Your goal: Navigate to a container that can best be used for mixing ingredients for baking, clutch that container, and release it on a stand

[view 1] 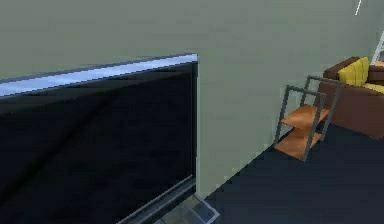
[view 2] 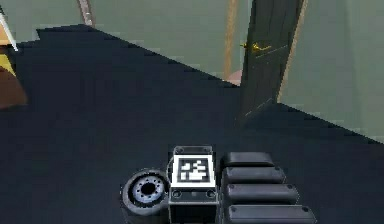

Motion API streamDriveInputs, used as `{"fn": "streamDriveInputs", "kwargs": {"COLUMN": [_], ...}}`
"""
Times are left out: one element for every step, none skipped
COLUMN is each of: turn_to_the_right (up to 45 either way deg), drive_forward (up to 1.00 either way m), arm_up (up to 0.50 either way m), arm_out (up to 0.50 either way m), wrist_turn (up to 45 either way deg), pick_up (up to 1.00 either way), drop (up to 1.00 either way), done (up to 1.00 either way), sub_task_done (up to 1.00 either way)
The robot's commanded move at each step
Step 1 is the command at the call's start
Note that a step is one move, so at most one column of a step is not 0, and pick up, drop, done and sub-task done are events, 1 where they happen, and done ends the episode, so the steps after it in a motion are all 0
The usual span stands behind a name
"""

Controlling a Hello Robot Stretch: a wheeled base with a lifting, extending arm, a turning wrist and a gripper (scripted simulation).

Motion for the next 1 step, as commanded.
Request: {"fn": "streamDriveInputs", "kwargs": {"turn_to_the_right": [12.0], "drive_forward": [0.00], "arm_up": [0.00], "arm_out": [0.00], "wrist_turn": [0.0], "pick_up": [0.00], "drop": [0.00], "done": [0.00], "sub_task_done": [0.00]}}
